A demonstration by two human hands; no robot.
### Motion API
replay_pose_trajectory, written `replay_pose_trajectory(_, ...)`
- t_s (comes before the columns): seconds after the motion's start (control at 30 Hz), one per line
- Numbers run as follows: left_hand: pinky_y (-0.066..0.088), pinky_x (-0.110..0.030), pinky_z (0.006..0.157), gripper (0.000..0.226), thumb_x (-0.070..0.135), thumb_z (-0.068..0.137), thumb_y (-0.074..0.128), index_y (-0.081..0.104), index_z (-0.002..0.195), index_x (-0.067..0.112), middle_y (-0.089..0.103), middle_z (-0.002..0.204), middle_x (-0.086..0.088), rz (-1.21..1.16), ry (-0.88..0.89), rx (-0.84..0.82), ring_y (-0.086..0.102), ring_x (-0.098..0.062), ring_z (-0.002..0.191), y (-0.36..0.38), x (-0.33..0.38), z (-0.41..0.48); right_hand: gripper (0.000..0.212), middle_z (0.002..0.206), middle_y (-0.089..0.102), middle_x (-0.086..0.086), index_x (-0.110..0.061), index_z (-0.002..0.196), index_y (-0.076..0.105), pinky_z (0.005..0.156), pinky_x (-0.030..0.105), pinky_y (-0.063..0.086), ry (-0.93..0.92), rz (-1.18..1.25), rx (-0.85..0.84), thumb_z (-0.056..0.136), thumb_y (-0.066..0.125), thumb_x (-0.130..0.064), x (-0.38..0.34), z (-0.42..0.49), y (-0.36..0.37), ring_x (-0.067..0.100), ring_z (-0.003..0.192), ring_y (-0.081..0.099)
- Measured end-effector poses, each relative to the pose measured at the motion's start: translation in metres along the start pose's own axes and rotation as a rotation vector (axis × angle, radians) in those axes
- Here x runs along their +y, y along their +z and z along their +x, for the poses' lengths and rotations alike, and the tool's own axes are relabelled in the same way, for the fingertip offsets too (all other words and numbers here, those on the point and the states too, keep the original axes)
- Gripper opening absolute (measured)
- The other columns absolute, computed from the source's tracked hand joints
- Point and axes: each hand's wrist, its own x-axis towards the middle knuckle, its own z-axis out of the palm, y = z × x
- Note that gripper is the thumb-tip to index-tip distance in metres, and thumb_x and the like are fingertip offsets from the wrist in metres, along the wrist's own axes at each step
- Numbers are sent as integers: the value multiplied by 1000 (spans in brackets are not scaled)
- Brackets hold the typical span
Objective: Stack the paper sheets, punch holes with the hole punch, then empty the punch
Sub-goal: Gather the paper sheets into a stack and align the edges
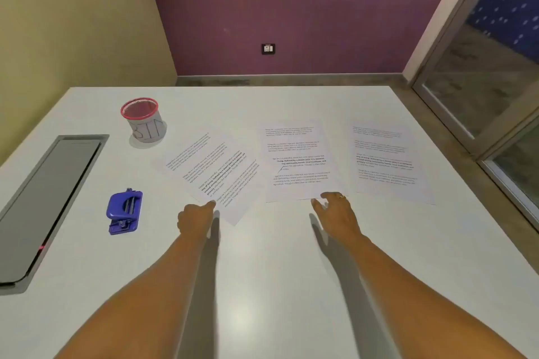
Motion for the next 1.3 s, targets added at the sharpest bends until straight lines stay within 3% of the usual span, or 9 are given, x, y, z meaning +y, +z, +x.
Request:
replay_pose_trajectory(0.13, 43, -44, 98, 51, 32, 85, 60, 54, 116, -8, 49, 127, -27, -128, -101, 34, 47, -38, 117, 5, 18, 18, 45, 132, 52, 14, -4, 129, 50, 98, 31, 37, 70, 3, -36, 95, 44, -35, 2, 29, -4, 26, 123, 47)
replay_pose_trajectory(0.37, 37, -45, 97, 74, 57, 78, 61, 53, 118, -4, 37, 130, -23, 154, -156, 124, 37, -37, 120, 15, 38, 43, 44, 129, 55, 15, -1, 127, 50, 98, 32, 38, 102, 12, -16, 92, 53, -27, 5, 80, -9, 28, 123, 48)
replay_pose_trajectory(0.63, 33, -39, 99, 98, 74, 65, 59, 49, 123, -5, 44, 128, -19, 282, -182, 181, 33, -32, 123, 24, 59, 64, 61, 133, 49, 20, 2, 134, 39, 101, 37, 38, 167, -15, 37, 85, 65, -25, 7, 118, -9, 32, 126, 43)
replay_pose_trajectory(0.8, 38, -46, 94, 99, 53, 59, 79, 36, 125, -9, 39, 128, -19, 279, -147, 301, 36, -32, 122, 34, 61, 55, 68, 124, 50, 22, 5, 122, 46, 92, 39, 43, 200, -138, 44, 75, 74, -34, 8, 134, -10, 34, 121, 42)
replay_pose_trajectory(1.0, 39, -48, 98, 101, 42, 57, 85, 33, 125, -11, 36, 131, -25, 239, -76, 328, 36, -37, 122, 34, 55, 63, 82, 123, 50, 20, 4, 118, 47, 91, 41, 47, 294, -200, -11, 62, 82, -45, 4, 147, -14, 34, 118, 46)
replay_pose_trajectory(1.3, 38, -47, 99, 93, 17, 53, 90, 34, 123, -10, 40, 127, -30, 98, -68, 298, 41, -43, 119, 36, 60, 74, 71, 118, 59, 18, 2, 115, 48, 87, 40, 49, 422, -49, -73, 62, 86, -28, -3, 154, -12, 35, 109, 58)
